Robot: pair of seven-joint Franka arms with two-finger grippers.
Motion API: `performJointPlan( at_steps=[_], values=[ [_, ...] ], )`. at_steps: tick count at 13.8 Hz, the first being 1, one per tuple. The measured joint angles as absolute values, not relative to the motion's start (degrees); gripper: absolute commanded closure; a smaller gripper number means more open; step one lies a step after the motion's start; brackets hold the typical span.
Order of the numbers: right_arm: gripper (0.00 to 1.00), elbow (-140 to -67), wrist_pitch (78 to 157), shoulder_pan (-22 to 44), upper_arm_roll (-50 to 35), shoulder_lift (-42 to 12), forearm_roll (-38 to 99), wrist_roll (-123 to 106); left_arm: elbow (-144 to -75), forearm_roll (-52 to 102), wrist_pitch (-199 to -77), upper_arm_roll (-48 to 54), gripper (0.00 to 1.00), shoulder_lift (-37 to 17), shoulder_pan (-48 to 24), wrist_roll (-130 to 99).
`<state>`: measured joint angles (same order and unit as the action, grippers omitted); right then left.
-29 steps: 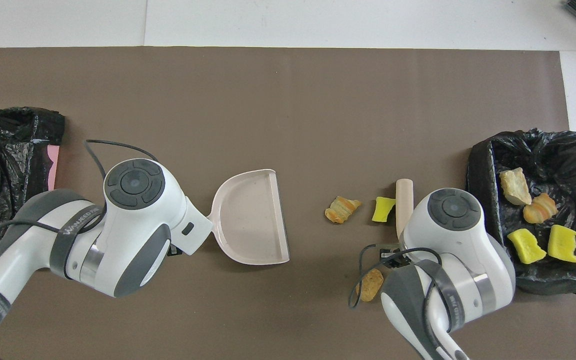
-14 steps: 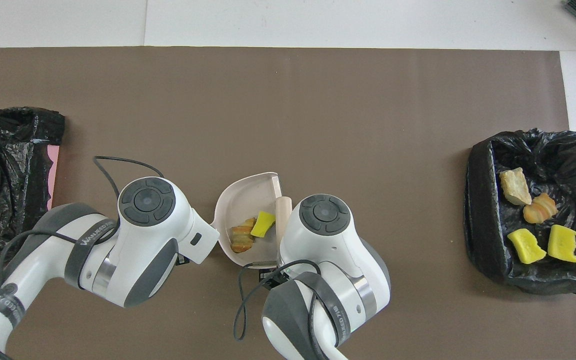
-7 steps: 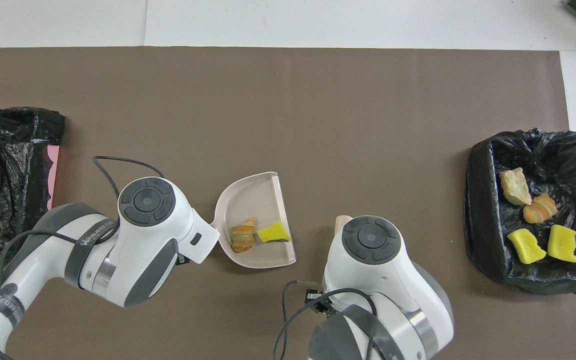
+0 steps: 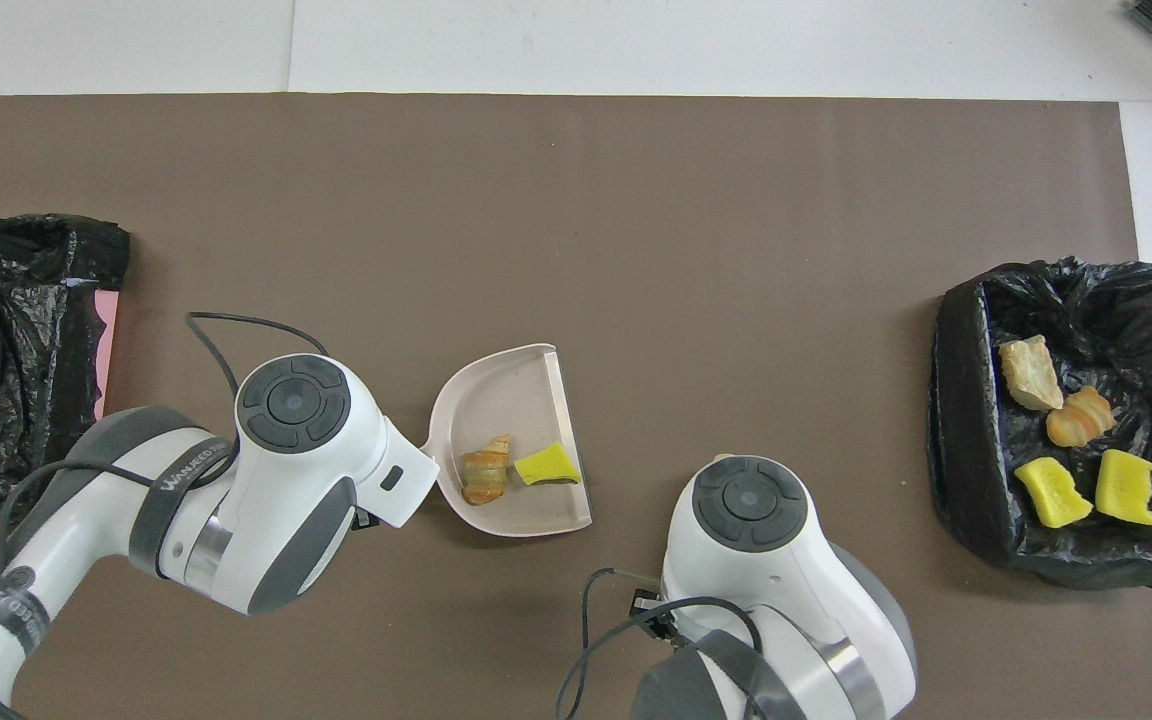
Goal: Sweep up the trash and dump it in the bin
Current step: 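Move the brush with the right gripper to the last snack piece, then sweep the last snack piece into the dustpan with the right gripper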
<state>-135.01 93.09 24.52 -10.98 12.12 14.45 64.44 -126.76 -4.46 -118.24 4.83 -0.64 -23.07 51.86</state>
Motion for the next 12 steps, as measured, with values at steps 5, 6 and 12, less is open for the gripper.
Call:
performJointPlan(
  at_steps=[5, 6, 12],
  values=[
    [1.0, -144.96, 102.96, 27.38, -11.24, 17.5, 15.91, 64.8, -127.42, -4.5, -118.28, 4.93, 1.0, -0.47, -23.1, 53.74],
    [1.0, -145.88, 105.83, 27.96, -11.32, 17.01, 16.28, 64.8, -127.49, -4.54, -118.28, 4.95, 1.0, -0.39, -23.31, 54.03],
    [1.0, -139.16, 117.66, 27.94, -11.34, 4.75, 16.93, 62.19, -129.16, -4.56, -117.8, 5.17, 1.0, 1.14, -28.38, 53.75]
  ],
)
